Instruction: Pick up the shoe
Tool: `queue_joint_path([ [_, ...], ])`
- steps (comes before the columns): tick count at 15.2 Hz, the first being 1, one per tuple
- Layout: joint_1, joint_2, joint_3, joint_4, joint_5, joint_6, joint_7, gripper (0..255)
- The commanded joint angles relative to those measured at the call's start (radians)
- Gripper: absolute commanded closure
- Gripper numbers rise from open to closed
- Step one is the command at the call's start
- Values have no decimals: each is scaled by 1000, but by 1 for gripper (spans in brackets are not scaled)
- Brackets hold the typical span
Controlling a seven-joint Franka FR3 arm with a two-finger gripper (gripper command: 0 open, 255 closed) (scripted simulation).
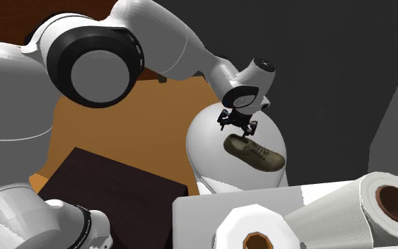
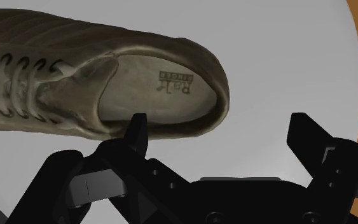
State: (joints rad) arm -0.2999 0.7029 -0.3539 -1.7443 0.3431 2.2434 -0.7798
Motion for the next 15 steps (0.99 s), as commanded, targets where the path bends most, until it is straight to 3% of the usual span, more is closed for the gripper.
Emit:
queue_joint_path([
  [1, -6, 23, 7, 9, 8, 14, -4, 0],
  [5, -11, 49, 15, 15, 17, 33, -9, 0],
  [6, -12, 52, 15, 20, 17, 31, -9, 255],
  [15, -11, 49, 15, 16, 17, 33, -10, 255],
])
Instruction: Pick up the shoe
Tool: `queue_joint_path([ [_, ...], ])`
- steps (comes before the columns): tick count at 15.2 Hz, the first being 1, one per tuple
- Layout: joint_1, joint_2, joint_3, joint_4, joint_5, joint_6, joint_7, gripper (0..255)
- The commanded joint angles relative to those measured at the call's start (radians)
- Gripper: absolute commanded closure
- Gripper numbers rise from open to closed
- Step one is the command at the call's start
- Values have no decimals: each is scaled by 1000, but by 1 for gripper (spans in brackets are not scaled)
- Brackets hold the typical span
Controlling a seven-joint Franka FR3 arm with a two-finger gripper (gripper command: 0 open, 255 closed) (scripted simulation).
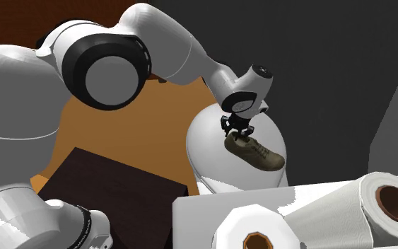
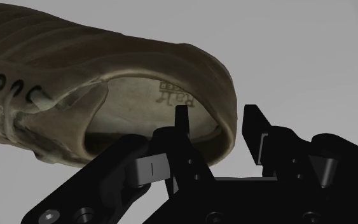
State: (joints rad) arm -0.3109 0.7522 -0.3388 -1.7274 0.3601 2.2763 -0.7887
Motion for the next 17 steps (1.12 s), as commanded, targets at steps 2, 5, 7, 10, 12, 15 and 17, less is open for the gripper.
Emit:
queue_joint_path([
  [2, 4, -21, -7, -7, -7, -15, 3, 255],
  [5, 11, -51, -16, -12, -18, -38, 10, 255],
  [7, 15, -70, -22, -15, -25, -54, 14, 255],
  [10, 22, -98, -31, -18, -37, -79, 21, 255],
  [12, 26, -117, -37, -18, -44, -96, 26, 255],
  [15, 31, -143, -45, -18, -55, -123, 33, 255],
  [17, 32, -145, -46, -17, -56, -124, 33, 255],
])
